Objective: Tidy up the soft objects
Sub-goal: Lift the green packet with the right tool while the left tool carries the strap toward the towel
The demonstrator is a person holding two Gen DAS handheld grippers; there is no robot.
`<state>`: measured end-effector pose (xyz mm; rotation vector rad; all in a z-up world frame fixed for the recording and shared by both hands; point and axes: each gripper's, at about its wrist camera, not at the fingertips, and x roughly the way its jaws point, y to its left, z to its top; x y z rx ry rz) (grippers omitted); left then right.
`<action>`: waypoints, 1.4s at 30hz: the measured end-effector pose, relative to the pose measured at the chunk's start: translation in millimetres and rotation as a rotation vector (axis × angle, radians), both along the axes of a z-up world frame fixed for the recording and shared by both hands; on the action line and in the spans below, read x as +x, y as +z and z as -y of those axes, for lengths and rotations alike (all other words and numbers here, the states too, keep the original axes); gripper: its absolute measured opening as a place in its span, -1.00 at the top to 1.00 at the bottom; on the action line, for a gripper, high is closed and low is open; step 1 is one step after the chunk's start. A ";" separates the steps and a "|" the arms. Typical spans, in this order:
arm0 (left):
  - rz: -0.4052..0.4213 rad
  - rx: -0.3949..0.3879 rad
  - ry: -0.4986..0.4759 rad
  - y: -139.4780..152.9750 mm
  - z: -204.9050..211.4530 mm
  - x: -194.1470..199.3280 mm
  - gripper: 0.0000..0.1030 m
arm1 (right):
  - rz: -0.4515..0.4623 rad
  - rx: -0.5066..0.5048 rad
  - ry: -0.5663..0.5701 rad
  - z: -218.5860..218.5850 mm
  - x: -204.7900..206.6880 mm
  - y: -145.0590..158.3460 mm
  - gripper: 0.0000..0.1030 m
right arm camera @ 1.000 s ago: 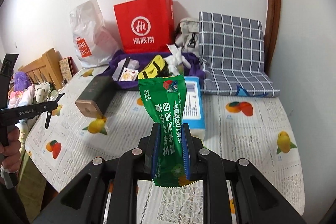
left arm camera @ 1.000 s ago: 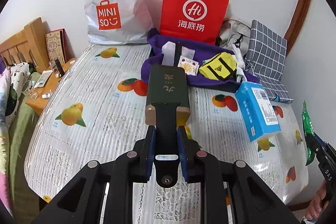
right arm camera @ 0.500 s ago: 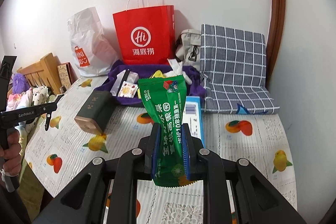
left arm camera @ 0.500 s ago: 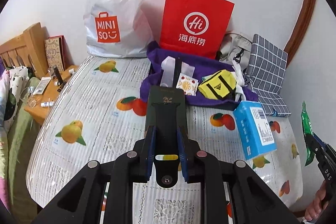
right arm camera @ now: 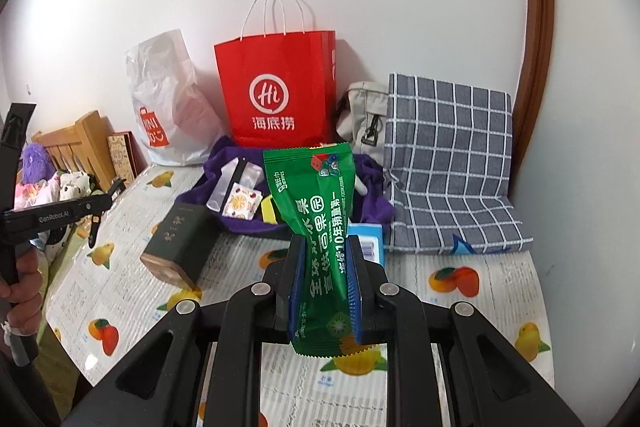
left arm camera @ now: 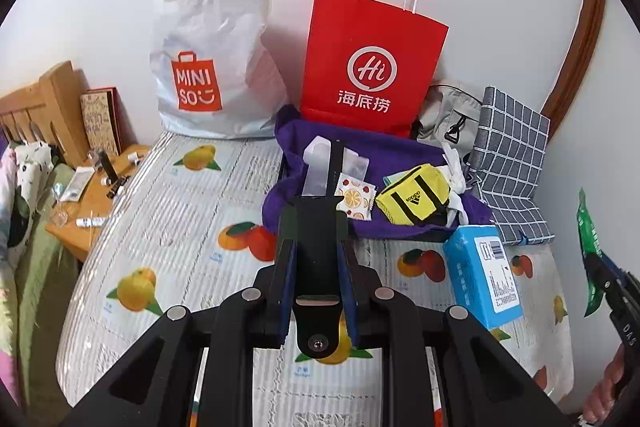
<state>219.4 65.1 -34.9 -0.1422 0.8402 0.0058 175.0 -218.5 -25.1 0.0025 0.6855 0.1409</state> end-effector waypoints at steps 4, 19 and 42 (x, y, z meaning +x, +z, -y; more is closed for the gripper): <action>0.014 0.021 -0.006 6.8 2.4 7.8 0.61 | 0.012 0.009 -0.004 -0.1 9.8 5.4 0.62; 0.032 0.014 -0.008 16.4 2.5 41.2 0.61 | 0.010 0.004 0.004 -2.8 48.0 9.2 0.62; 0.042 0.030 -0.031 20.6 13.2 85.6 0.61 | 0.021 -0.009 0.030 -11.3 96.6 7.7 0.62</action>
